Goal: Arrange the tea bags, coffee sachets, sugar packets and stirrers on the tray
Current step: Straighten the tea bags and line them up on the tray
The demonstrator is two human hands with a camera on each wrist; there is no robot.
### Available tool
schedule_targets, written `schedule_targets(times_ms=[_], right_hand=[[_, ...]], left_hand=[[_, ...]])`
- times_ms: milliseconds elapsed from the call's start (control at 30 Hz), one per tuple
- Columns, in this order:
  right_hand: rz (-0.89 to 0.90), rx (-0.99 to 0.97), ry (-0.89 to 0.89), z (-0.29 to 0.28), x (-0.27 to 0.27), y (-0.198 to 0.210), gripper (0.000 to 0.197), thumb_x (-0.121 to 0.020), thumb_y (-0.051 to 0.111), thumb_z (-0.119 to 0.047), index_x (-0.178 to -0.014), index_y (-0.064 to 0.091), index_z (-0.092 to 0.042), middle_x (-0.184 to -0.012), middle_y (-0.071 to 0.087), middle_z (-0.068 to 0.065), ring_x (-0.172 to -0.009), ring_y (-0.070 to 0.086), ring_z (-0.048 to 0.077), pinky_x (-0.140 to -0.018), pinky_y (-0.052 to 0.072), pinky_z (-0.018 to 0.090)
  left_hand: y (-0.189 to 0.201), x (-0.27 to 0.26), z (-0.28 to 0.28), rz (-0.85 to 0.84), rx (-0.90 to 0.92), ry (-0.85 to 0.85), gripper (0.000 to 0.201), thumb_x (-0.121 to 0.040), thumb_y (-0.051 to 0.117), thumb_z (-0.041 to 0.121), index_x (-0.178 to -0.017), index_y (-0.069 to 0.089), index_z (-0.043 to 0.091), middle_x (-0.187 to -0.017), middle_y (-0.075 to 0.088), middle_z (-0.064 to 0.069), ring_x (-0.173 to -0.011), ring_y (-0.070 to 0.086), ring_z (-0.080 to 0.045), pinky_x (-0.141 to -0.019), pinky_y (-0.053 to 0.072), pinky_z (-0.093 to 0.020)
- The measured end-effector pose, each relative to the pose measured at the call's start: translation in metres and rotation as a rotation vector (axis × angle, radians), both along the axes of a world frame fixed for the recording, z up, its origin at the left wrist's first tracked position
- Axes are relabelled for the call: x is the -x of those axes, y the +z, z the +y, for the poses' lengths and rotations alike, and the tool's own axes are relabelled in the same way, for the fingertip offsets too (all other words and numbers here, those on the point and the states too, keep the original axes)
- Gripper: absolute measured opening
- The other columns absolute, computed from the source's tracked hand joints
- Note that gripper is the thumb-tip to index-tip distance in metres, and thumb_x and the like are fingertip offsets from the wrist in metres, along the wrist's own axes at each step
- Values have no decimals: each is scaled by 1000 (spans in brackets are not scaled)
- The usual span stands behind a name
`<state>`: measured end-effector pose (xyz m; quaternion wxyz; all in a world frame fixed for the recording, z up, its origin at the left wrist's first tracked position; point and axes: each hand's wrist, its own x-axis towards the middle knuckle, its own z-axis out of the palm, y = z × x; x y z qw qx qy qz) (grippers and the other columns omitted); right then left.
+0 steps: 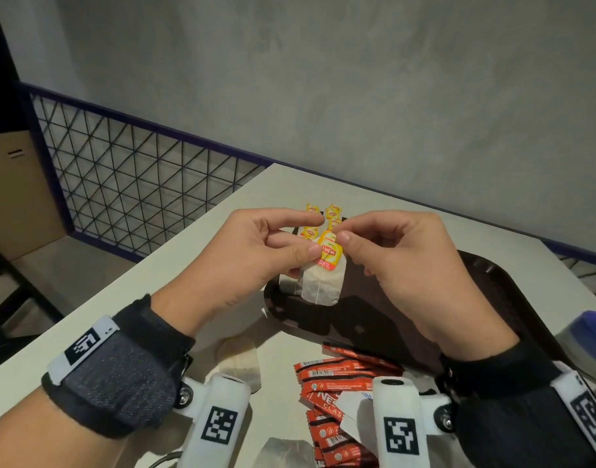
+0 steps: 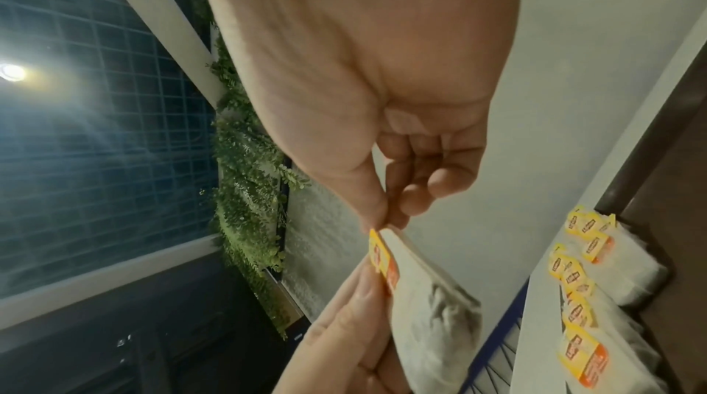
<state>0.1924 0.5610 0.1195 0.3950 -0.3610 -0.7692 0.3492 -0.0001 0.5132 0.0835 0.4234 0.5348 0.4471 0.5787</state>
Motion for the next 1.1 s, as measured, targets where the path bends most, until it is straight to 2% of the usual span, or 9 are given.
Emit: schedule_targets(times_ms=[167,267,400,500,700,800,900,1000,1100], right_hand=[[148,174,-2,0,2,-1,15,-93,70,-32,-92,82,-23,-82,75,-1,-69,60,9,-63,49,28],[140,206,31,0,4,-4,7,-88,77,-23,-88,82,-19,-78,72,11,-67,58,18,-62,49,33],[129,151,21,1,4,-7,3,-88,77,-16,-88,80,-15,-74,72,7,-63,59,14,-58,50,28],[148,138,25,0,4,-7,4,-88,77,-16,-89,80,-15,-76,73,8,-63,61,15,-60,51,30],[113,139,30,-6,7,-3,7,-89,76,-23,-94,80,-21,-86,79,2,-73,70,18,-59,54,26],[114,125,-4,-9,10,-6,6,-89,76,-20,-92,80,-18,-81,78,4,-65,66,18,-58,54,26],[116,125,-47,-11,11,-9,6,-88,77,-21,-92,80,-18,-82,78,1,-67,69,19,-59,57,26],[101,121,-82,-13,12,-9,11,-85,78,-22,-95,80,-17,-83,78,1,-70,71,27,-59,59,29],[99,148,-120,0,13,-5,7,-85,79,-12,-90,78,-8,-80,77,10,-59,62,27,-52,53,28]], left_hand=[[0,2,1,-46,-21,37,35,-87,75,9,-121,72,18,-92,81,-10,-82,76,-15,-72,59,-26],[2,2,0,-71,-34,41,37,-83,76,13,-119,72,19,-92,81,-10,-79,76,-15,-72,59,-27],[3,3,0,-58,-31,22,37,-87,75,7,-122,72,17,-92,81,-9,-78,76,-12,-69,57,-22],[3,3,0,-87,-23,10,37,-87,74,4,-123,71,15,-92,81,-9,-78,76,-12,-68,56,-19],[3,1,2,-196,-18,-8,45,-78,76,15,-123,71,16,-102,80,-13,-94,78,-23,-80,61,-32],[4,-1,1,-214,-8,-13,42,-84,75,10,-126,70,14,-102,80,-13,-91,78,-20,-72,59,-25],[4,-1,1,-195,11,-5,40,-90,73,5,-129,68,14,-102,81,-11,-88,78,-16,-70,58,-22],[4,-2,0,-162,39,-1,41,-91,73,7,-130,67,16,-104,81,-8,-96,78,-20,-79,61,-28],[4,-1,2,-190,85,54,34,-93,72,8,-126,66,11,-104,80,-13,-95,78,-26,-90,63,-40]])
